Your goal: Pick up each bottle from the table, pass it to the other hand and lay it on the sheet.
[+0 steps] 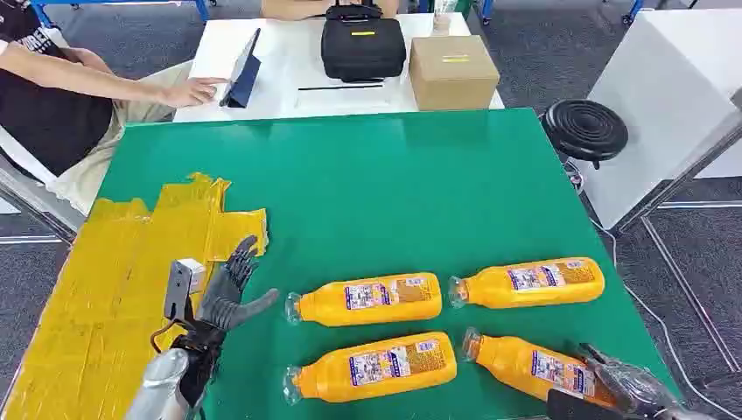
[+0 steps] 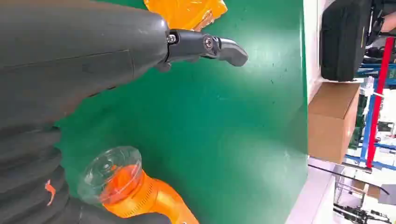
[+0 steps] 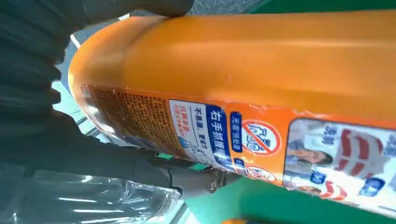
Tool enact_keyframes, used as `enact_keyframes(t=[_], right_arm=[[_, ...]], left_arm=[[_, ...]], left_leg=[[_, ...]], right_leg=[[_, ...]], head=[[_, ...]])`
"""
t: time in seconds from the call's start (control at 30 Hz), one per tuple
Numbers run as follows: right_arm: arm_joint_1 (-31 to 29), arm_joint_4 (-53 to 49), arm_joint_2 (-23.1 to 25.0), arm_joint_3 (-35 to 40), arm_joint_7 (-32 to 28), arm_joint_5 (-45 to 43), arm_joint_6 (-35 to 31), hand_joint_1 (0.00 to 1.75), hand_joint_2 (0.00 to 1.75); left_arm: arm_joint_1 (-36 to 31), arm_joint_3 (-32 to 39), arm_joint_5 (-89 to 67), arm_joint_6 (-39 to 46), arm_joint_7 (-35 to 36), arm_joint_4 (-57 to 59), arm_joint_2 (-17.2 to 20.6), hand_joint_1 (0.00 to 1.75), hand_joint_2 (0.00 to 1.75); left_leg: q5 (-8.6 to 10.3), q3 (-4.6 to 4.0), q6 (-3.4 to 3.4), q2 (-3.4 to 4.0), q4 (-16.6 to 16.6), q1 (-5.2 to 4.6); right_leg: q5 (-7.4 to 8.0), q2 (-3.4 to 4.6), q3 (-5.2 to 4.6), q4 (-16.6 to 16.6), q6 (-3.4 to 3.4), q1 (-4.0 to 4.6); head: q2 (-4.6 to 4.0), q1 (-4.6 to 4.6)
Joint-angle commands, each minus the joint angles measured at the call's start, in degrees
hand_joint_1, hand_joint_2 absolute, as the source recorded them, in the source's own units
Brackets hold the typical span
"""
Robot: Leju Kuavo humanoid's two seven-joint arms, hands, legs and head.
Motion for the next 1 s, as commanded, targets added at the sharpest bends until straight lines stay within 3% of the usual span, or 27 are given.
enact_keyframes(t=[0.03, 0.13, 0.23, 0.3, 0.73, 0.83, 1.0], right_arm=[[1.5, -0.4, 2.6, -1.1, 0.0, 0.2, 0.3, 1.4, 1.75], [0.8, 0.7, 2.3, -1.0, -0.8, 1.1, -0.1, 1.59, 1.75], [-1.1, 2.6, 3.4, 0.1, -1.5, 3.1, -1.6, 1.61, 1.75], [-3.3, 4.6, 4.8, 1.9, -1.5, 5.3, -3.4, 1.73, 1.75], [-12.5, 11.0, 11.6, 6.0, -3.2, 9.9, -13.4, 1.75, 1.75], [-15.3, 10.8, 15.6, 5.8, 0.5, 10.4, -17.9, 1.75, 1.75], [-12.8, 3.0, 18.5, 9.5, 2.3, 8.0, -23.7, 1.75, 1.75]], left_arm=[[-1.1, -0.6, -0.2, 0.0, 0.3, 3.3, 0.0, 0.0, 1.75], [0.1, 0.2, -0.1, 0.3, 0.2, 2.1, -0.3, 0.0, 1.75], [1.4, 0.8, -0.3, 0.2, 0.3, 0.2, -0.6, 0.0, 1.75], [1.9, 1.0, -0.5, 0.2, 0.6, -0.8, -0.6, 0.0, 1.75], [3.3, 2.6, -1.0, 0.0, 1.9, -1.8, -0.9, 0.0, 1.75], [3.6, 3.3, -1.5, -0.1, 2.3, -2.5, -1.2, 0.0, 1.75], [3.4, 4.5, -1.0, -0.3, 3.2, -1.2, -1.3, 0.0, 1.75]], left_leg=[[-0.1, 0.29, -0.23, 0.07, 0.0, 0.07], [-0.07, 0.22, -0.17, 0.1, 0.0, 0.05], [-0.15, 0.4, -0.24, 0.22, -0.1, 0.09], [-0.07, 0.25, -0.16, 0.15, -0.1, 0.06], [-0.07, 0.4, -0.19, 0.39, -0.1, 0.15], [-0.09, 0.47, -0.25, 0.44, -0.1, 0.16], [-0.08, 0.37, -0.22, 0.34, -0.1, 0.09]], right_leg=[[-0.11, -0.12, 0.36, -0.1, -0.11, 0.09], [-0.06, -0.06, 0.27, -0.1, -0.09, 0.06], [-0.11, 0.01, 0.46, -0.2, -0.12, 0.11], [-0.03, 0.02, 0.28, -0.1, -0.08, 0.07], [0.02, 0.21, 0.41, -0.2, -0.1, 0.17], [0.01, 0.22, 0.5, -0.2, -0.13, 0.18], [-0.04, 0.17, 0.37, -0.1, -0.13, 0.11]], head=[[0.0, 0.0], [0.0, 0.0], [0.0, 0.0], [0.0, 0.0], [0.0, 0.02], [0.0, 0.02], [0.0, -0.02]])
